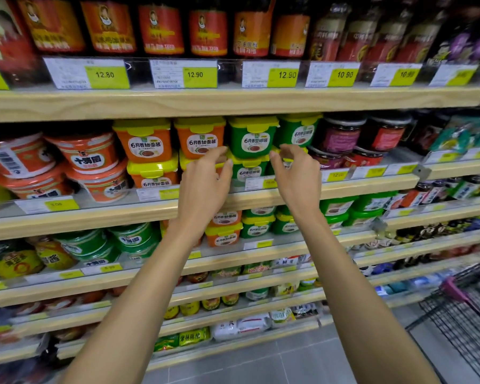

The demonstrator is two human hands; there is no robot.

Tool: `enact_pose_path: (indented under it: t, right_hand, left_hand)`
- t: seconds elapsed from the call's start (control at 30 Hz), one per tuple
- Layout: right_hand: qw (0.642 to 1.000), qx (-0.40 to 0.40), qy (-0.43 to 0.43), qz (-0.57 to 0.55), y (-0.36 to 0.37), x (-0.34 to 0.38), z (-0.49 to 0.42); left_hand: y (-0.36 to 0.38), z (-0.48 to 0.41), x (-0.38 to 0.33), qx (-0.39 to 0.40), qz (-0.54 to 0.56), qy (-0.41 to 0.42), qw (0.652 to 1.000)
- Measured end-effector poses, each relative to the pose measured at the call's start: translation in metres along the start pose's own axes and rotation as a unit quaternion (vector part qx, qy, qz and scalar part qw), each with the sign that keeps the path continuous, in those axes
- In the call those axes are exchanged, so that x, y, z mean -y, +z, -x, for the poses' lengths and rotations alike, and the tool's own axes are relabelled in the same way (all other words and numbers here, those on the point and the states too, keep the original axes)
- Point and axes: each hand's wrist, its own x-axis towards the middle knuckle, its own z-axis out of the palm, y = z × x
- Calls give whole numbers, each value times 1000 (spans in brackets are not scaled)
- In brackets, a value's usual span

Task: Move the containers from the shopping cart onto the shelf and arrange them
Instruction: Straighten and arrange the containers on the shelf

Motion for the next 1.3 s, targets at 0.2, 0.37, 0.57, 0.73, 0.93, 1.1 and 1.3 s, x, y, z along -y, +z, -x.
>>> enact_pose_path:
  t: [0.2, 0.37, 0.57, 0.73, 0.93, 1.1, 1.3]
  right_hand:
    - [997, 61, -33, -35, 4, -16, -28]
    - [990, 112, -59, -70, 15, -29, -37]
    - [991, 94, -64, -76, 19, -34, -39]
    - [992, 68, -57, -90, 26, -27, -41]
    - [993, 60, -53, -89, 34, -23, -43]
    - [993, 66, -52, -82, 35, -24, -46]
    - [995, 72, -69, -16, 27, -31, -45]
  left_hand:
    - [33, -14, -13, -29, -56, -39, 997]
    - [46, -15, -18, -65, -124, -68, 988]
    - [56, -22, -21, -86, -160, -54, 982]
    - [56, -29, -19, -90, -154, -36, 983]
    - [56, -37, -15, -87, -138, -41, 986]
    - [60, -40, -14, -80, -162, -35, 983]
    - [54, -27, -14, -85, -158, -32, 983]
